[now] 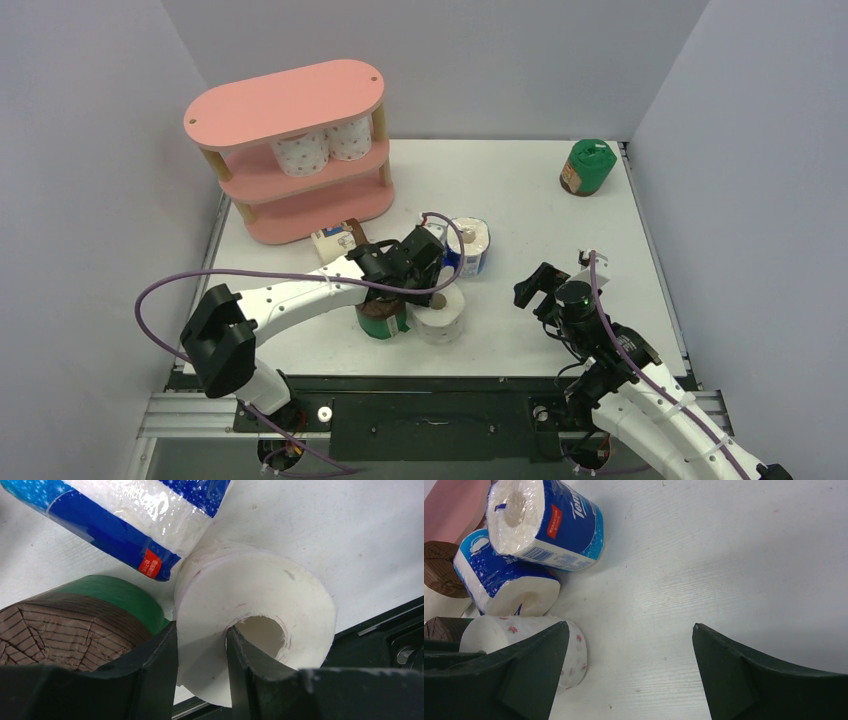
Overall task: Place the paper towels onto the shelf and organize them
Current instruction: Pick up the paper towel from the center of the board.
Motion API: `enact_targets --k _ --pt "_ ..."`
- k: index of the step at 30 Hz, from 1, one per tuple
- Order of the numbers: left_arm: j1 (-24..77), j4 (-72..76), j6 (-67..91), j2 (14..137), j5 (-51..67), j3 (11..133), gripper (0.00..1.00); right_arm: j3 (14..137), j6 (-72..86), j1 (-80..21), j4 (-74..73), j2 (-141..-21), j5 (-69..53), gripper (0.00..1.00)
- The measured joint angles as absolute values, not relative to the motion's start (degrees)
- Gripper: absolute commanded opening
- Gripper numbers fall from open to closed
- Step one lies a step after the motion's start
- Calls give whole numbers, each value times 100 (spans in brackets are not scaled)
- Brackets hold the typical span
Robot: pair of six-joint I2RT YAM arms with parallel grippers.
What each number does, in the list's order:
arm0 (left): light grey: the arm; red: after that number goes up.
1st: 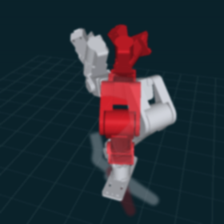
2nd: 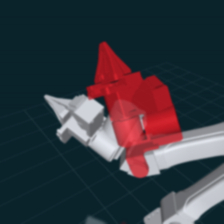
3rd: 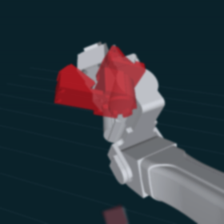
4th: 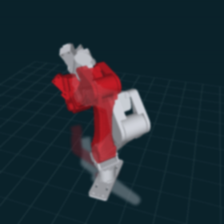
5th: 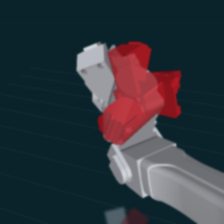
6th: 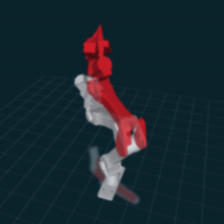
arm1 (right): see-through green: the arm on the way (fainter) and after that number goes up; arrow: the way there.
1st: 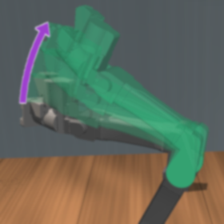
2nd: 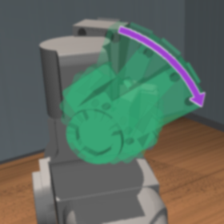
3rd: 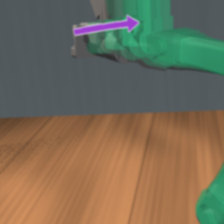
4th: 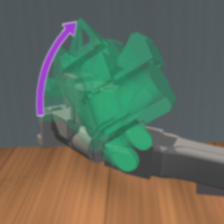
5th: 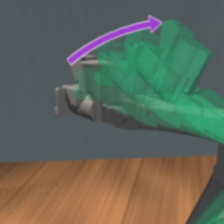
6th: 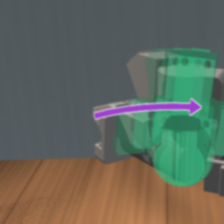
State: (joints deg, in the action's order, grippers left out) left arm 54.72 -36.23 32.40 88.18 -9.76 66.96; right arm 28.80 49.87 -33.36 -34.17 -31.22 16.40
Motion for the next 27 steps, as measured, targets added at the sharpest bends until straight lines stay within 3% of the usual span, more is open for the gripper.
enact_targets --k 9,12,17,27 --pt "5472 -4010 3242 8573 -1024 7096 17 2884 4952 -3336 -3420 -3127 1640 88" --pt "5465 -4104 3245 8479 -1072 7299 8 2891 4945 -3336 -3420 -3127 1640 88" --pt "5374 -4438 3356 8320 -1280 7675 1 2893 4943 -3336 -3433 -3127 1643 88" --pt "4292 -5649 4036 8230 -1973 8851 0 2893 4901 -3336 -3422 -3194 1636 89"
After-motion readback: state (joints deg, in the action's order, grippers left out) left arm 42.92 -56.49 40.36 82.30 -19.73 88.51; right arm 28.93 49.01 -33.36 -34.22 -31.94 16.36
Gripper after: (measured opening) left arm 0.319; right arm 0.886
